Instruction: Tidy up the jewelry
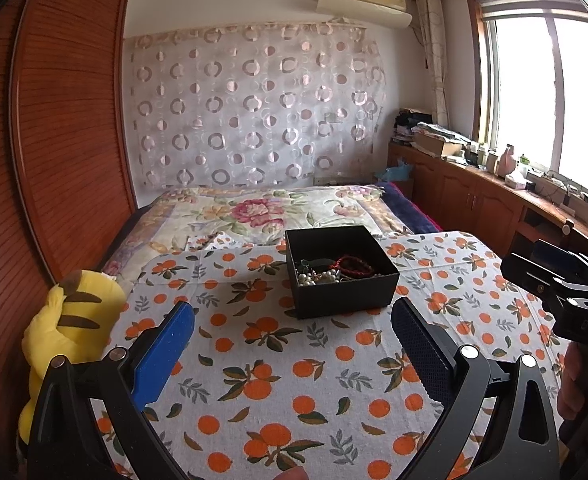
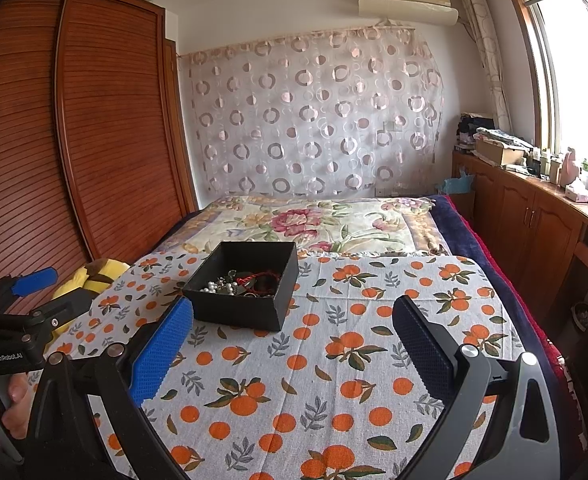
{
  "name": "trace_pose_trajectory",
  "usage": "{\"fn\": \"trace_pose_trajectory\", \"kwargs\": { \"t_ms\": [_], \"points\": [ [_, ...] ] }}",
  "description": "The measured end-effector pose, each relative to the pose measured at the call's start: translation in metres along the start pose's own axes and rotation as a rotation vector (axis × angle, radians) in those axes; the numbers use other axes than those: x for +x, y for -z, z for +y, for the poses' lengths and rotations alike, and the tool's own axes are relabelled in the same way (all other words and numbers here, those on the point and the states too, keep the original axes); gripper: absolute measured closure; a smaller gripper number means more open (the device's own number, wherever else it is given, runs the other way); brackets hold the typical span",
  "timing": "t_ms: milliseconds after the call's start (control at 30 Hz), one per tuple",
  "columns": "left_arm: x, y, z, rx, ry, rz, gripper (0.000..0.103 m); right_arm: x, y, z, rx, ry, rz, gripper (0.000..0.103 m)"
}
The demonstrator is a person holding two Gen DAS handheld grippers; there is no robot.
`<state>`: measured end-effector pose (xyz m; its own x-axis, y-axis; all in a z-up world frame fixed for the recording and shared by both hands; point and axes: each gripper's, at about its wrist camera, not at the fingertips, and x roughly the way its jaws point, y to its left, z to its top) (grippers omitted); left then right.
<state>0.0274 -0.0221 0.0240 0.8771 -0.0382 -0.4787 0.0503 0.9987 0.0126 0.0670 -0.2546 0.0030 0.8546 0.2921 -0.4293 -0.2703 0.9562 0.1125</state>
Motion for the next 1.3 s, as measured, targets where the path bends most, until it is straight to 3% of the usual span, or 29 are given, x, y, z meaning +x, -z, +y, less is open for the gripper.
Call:
{"fn": "trace_pose_trajectory", "kwargs": {
  "t_ms": [1300],
  "points": [
    [-0.0002,0.0052,0.0075,-0.021,-0.019,-0.005,0.008,-0.0018,-0.0024,0.0009,0.0,0.0,-0.001,0.002]
  ]
}}
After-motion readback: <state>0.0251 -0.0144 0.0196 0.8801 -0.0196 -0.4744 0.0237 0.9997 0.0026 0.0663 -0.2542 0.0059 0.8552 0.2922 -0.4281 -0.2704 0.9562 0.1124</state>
